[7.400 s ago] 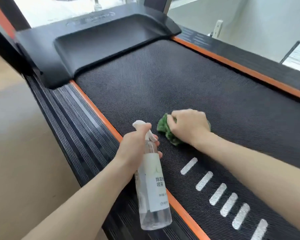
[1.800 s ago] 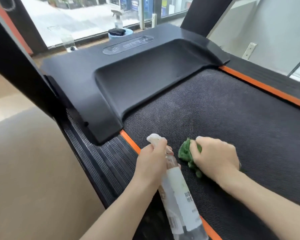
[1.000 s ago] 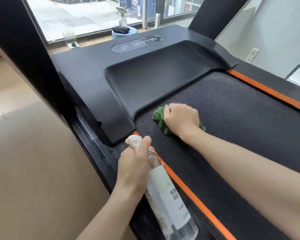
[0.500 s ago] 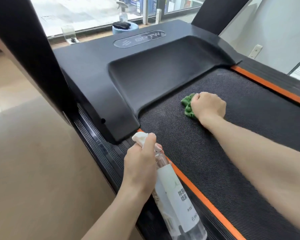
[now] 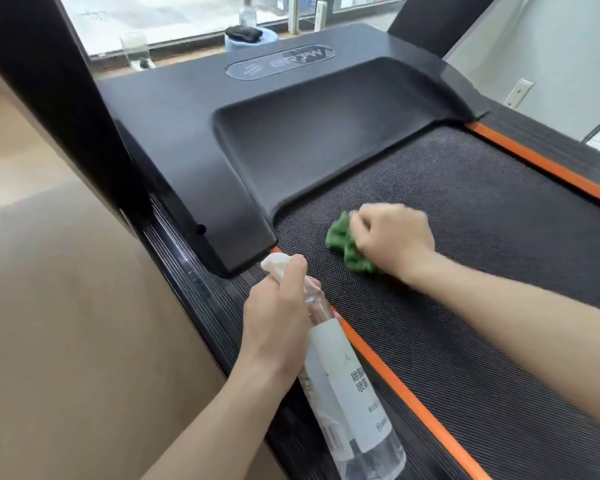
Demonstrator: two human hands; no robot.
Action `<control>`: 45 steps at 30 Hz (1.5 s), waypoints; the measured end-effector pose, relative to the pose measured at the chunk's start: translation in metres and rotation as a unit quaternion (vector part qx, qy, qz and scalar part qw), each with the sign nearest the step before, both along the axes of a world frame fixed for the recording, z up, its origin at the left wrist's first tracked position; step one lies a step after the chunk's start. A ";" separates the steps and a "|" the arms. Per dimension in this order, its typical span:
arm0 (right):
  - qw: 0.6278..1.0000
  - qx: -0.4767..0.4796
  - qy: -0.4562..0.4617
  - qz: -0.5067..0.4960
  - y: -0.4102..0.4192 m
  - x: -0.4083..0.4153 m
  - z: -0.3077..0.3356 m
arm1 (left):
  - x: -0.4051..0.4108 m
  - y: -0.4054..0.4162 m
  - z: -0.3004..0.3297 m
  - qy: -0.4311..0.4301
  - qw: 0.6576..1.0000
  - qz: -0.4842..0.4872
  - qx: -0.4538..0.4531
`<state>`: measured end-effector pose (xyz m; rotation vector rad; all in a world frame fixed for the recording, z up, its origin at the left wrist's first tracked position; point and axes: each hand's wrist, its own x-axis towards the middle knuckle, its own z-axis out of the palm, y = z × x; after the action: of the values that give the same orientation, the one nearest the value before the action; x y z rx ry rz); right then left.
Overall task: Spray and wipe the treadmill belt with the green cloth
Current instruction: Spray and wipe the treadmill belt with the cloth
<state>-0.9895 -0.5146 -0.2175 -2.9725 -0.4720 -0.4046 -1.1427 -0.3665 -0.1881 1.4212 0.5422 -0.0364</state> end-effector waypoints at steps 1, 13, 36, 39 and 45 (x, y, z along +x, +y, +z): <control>0.994 0.020 0.023 -0.100 0.005 0.023 0.005 | 0.000 0.000 0.000 0.001 1.000 -0.003 0.002; 0.995 -0.022 0.046 0.087 0.094 -0.027 0.002 | 0.001 0.000 -0.004 -0.003 0.999 0.019 0.031; 0.997 -0.045 -0.010 0.063 -0.022 0.008 0.003 | 0.001 -0.001 -0.001 0.013 0.999 0.005 0.032; 0.988 -0.015 0.050 -0.145 -0.020 0.071 0.009 | 0.000 -0.001 0.001 0.013 1.000 0.001 0.028; 0.998 -0.018 0.039 -0.050 -0.031 -0.032 -0.001 | 0.001 -0.003 0.009 0.021 0.999 0.003 0.029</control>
<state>-1.0218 -0.5456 -0.2188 -3.0425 -0.3267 -0.2893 -1.1420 -0.3695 -0.1792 1.4784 0.5856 -0.0454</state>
